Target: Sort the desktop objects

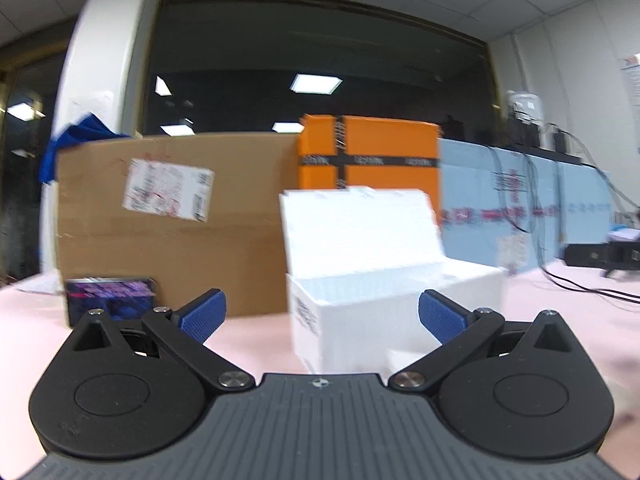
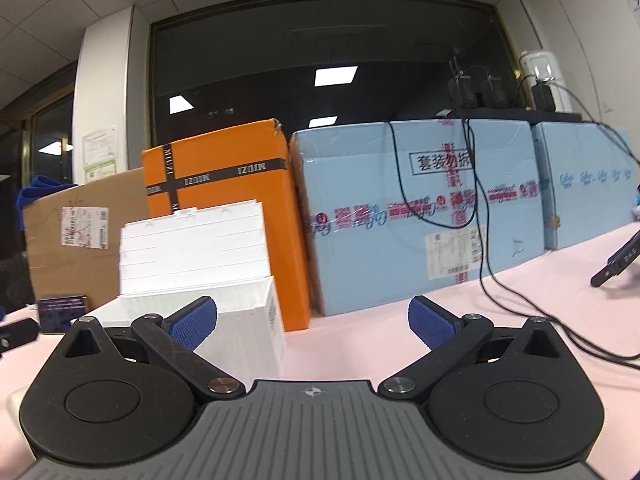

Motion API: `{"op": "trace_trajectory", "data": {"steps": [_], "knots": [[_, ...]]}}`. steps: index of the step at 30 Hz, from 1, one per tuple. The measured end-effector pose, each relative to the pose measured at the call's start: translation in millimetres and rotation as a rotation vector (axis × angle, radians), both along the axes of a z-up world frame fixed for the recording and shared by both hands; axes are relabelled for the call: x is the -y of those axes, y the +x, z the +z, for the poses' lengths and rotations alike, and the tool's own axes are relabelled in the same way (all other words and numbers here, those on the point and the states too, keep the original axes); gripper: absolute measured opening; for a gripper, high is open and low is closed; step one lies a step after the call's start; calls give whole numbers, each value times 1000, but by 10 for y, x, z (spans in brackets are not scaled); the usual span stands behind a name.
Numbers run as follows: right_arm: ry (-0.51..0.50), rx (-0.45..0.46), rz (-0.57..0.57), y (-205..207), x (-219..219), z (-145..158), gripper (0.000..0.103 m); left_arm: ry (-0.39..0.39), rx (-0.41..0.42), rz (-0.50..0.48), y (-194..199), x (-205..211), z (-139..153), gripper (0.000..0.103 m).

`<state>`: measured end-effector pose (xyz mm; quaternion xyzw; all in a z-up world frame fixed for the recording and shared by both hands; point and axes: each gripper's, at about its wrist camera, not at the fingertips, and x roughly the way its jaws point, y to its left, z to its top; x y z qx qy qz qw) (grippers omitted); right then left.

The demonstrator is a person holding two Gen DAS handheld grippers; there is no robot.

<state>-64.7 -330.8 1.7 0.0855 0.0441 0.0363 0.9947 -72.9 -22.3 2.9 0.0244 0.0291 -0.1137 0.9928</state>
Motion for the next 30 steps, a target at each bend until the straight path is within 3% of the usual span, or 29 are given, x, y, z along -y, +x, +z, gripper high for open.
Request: {"op": "trace_trajectory", "data": {"steps": [8,12,23,30], "knots": [[84,-85,130,-136,70,-20,103,36,-147,-147,-56,101,-30,103],[128,-127,158,-182,111,-28,103,18,-235,-205,-51,136,-70,103],[249,-286,249,-327,255,-84,103,-155,-488,-348,62,11,-222,93],[336,-423,369,-393,303,-204,103,-189,-528,-427,76,32,-238,82]]}}
